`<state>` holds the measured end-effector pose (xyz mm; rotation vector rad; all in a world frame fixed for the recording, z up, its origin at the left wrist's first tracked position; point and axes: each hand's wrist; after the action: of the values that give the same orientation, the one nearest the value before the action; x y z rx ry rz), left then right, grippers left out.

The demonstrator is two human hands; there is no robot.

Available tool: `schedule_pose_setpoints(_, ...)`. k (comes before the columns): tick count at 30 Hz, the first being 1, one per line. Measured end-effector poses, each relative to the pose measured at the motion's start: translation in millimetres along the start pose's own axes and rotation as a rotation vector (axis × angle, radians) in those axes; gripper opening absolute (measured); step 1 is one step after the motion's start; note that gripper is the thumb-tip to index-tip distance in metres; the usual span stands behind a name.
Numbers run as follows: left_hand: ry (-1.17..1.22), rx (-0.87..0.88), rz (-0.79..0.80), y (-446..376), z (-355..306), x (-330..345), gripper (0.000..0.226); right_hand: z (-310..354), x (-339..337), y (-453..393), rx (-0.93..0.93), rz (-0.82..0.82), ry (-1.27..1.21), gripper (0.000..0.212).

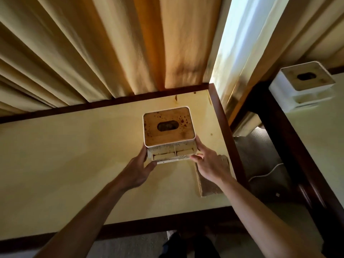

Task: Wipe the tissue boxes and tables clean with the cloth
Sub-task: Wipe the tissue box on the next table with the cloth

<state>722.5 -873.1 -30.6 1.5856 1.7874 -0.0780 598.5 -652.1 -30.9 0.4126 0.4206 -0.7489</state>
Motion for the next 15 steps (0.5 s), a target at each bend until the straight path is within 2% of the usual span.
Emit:
schedule_pose_setpoints(2, 0.009, -0.007, 0.010, 16, 7, 4, 0.073, -1, 13, 16, 0.006, -0.032, 0.086, 0.057)
schedule_pose_setpoints(6, 0.010, -0.009, 0.017, 39, 21, 15, 0.071, -10, 36, 35, 0.011, -0.038, -0.028, 0.060)
schedule_pose_setpoints(10, -0.002, -0.030, 0.036, 51, 29, 25, 0.072, -7, 43, 54, 0.057, -0.060, -0.041, 0.072)
schedule_pose_setpoints(15, -0.016, -0.024, 0.034, 58, 37, 36, 0.072, -18, 53, 64, 0.096, -0.047, -0.072, 0.073)
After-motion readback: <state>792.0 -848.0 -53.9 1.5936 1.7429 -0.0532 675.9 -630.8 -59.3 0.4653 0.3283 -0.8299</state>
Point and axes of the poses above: each hand's wrist, its own y-axis away from the middle knuckle, its own x-axis out of the palm, z = x × y
